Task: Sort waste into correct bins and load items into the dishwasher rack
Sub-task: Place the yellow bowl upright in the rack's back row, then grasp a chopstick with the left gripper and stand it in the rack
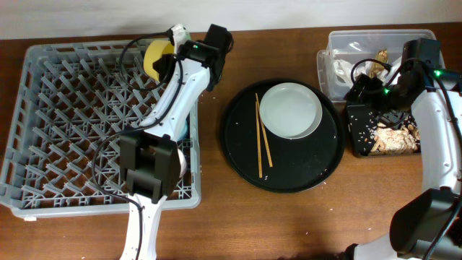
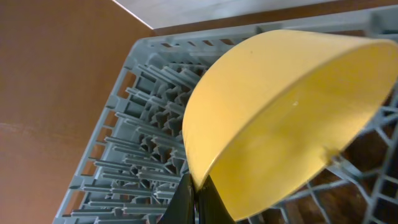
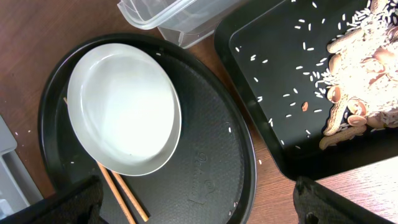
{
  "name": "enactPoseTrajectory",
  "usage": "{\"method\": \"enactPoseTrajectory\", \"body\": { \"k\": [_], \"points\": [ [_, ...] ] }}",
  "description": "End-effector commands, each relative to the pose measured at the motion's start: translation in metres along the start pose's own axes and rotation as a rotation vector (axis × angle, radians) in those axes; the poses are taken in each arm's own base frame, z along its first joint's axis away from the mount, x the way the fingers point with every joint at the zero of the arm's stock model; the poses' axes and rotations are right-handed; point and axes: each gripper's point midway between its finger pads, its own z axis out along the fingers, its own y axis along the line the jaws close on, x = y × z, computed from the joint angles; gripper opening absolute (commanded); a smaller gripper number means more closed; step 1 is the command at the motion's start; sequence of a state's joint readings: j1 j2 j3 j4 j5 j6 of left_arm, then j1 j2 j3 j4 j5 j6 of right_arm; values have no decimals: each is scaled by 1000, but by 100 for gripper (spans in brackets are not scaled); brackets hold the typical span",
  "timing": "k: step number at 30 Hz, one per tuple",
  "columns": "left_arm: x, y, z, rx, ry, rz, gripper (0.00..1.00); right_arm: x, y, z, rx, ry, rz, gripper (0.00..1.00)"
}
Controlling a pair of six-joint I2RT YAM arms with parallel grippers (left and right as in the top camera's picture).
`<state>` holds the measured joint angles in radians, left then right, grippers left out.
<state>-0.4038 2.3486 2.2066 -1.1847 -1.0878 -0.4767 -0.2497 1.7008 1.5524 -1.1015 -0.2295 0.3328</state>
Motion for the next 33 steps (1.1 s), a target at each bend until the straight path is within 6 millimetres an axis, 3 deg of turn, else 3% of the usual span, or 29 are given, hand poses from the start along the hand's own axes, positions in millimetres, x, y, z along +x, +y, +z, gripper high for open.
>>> {"method": "enactPoseTrajectory", "body": {
  "k": [1, 3, 4, 6, 9, 11, 14, 16, 17, 18, 19, 21, 22, 27, 30, 33],
  "points": [
    [10, -19, -10, 90, 34, 15, 0, -4, 3, -3, -9, -9, -7, 98],
    [13, -25, -11, 122, 49, 29, 0, -4, 3, -3, -9, -9, -7, 98],
    [16, -29, -13, 147, 59, 55, 10, -4, 3, -3, -9, -9, -7, 99],
    [20, -39, -18, 199, 77, 69, 44, -4, 3, -3, -9, -9, -7, 98],
    [28, -63, -32, 373, 132, 130, 52, -4, 3, -3, -9, -9, -7, 98],
    [25, -68, -46, 474, 163, 116, 56, -4, 3, -3, -9, -9, -7, 99],
    [10, -66, -82, 668, 166, 142, 57, -4, 3, -3, -9, -9, -7, 98],
    [1, -65, -123, 888, 156, 186, 66, -4, 3, -3, -9, -9, -7, 98],
    [8, -69, -155, 1068, 193, 217, 73, -4, 3, -3, -9, -9, -7, 98],
    [24, -73, -176, 1178, 266, 246, 74, -4, 3, -3, -9, -9, -7, 99],
    [38, -78, -182, 1210, 321, 275, 74, -4, 3, -3, -9, -9, -7, 98],
    [77, -92, -191, 1206, 416, 369, 72, -4, 3, -3, -9, -9, -7, 99],
    [91, -101, -193, 1200, 440, 403, 66, -4, 3, -3, -9, -9, -7, 98],
    [153, -144, -212, 1196, 482, 524, 57, -4, 3, -3, -9, -9, -7, 98],
    [178, -158, -210, 1164, 493, 551, 43, -4, 3, -3, -9, -9, -7, 98],
    [183, -161, -191, 1043, 510, 461, 41, -4, 3, -3, -9, -9, -7, 99]
  ]
}}
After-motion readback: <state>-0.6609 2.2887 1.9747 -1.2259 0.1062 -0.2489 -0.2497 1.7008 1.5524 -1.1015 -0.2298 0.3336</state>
